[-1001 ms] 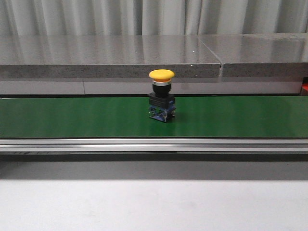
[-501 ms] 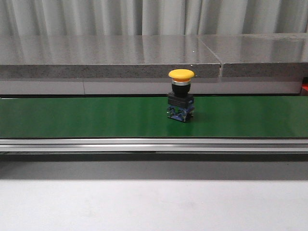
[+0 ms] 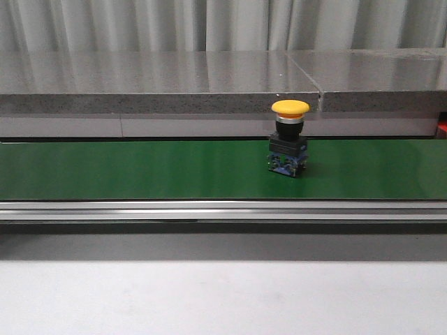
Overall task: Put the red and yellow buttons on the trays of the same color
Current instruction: 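Move the right gripper above the yellow button on the belt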
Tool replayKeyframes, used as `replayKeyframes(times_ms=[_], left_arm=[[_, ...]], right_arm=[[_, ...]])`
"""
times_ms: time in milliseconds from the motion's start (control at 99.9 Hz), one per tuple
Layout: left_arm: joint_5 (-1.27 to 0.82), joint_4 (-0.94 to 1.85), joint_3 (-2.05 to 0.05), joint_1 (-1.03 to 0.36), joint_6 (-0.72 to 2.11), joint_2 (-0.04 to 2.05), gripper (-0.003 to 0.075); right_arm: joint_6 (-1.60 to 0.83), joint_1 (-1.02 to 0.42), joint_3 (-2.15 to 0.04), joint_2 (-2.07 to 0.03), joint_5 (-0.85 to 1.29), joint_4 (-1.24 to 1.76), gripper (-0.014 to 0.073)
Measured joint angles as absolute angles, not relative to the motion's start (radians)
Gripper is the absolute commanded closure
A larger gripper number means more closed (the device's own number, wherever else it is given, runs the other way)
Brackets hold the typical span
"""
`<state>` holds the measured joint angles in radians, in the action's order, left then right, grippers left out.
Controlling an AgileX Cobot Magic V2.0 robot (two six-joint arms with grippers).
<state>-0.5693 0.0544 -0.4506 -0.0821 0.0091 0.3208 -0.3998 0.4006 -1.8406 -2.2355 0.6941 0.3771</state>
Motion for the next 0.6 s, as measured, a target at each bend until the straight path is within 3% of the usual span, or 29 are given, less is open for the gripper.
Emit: replayKeyframes(times_ms=[601], left_arm=[[-0.569, 0.054, -0.451, -0.082, 0.009, 0.321, 0.0739]], right_arm=[[-0.4, 0.401, -1.935, -2.132, 0.911, 0.375, -0.0052]])
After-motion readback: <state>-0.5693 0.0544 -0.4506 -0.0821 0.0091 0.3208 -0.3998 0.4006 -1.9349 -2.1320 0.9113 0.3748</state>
